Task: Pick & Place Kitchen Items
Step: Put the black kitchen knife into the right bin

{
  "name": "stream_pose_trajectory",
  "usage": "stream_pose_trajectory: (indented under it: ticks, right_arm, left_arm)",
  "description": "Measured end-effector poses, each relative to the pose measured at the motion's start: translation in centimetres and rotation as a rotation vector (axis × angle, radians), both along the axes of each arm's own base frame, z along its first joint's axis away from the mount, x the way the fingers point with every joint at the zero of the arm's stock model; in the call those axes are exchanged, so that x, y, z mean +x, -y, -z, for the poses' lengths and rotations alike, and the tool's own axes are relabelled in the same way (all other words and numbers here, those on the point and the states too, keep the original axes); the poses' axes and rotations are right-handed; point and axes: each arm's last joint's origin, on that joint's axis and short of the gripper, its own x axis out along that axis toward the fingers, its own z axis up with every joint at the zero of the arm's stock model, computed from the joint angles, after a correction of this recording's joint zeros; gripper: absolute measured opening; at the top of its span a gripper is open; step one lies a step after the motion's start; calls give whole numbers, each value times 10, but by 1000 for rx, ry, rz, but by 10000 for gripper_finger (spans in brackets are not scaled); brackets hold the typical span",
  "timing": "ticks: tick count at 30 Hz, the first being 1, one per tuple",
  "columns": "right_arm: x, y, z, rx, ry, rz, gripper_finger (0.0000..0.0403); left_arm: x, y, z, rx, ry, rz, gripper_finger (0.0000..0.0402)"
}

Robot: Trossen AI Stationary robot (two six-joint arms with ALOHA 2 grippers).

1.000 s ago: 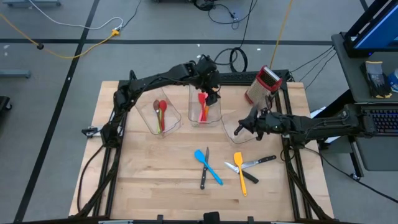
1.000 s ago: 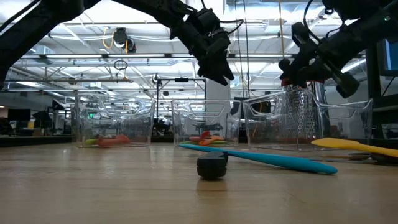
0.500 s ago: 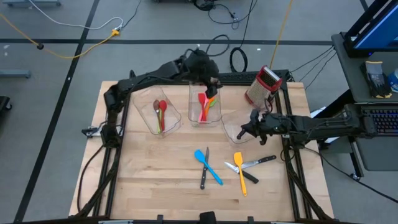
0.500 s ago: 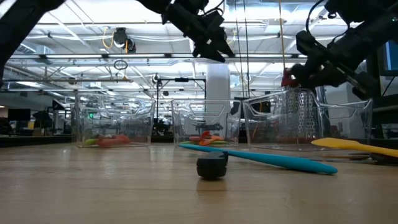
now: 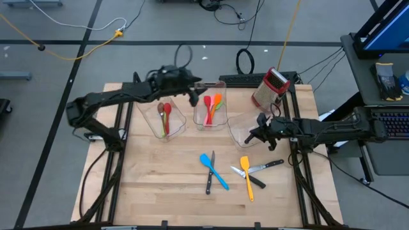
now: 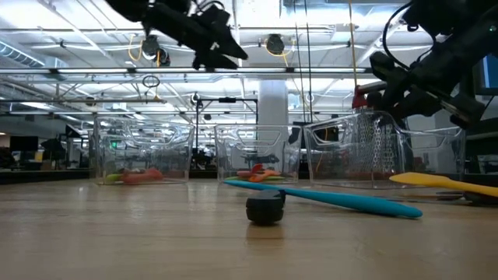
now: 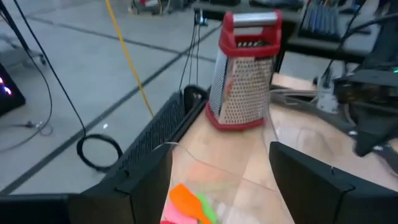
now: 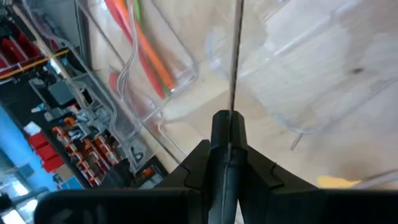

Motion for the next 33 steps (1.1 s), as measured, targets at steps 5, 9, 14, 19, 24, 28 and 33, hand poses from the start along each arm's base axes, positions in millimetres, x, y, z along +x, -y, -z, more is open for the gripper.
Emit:
stream_pose_trajectory:
  ticks: [5,9,14,19,24,28,33]
  right_arm:
    - [1,3,3,4,-25,22,39]
    - [0,3,5,31,-44,47,41]
    - [1,3,8,54,-68,62,42]
    - [4,3,12,85,-90,57,42]
    - [8,4,16,88,-104,57,42]
    - [10,3,19,105,-126,43,43]
    - [11,4,21,105,-141,44,44]
  left_arm:
    - [-27,13,5,-1,50,-14,273]
    - [-40,19,11,-21,56,-26,273]
    - [-43,23,20,-45,32,-24,273]
    - [-41,27,20,-40,33,-15,273]
    - [-40,28,20,-35,28,-12,273]
    - [-40,28,21,-34,27,-12,273]
    - [-40,28,21,-35,26,-12,273]
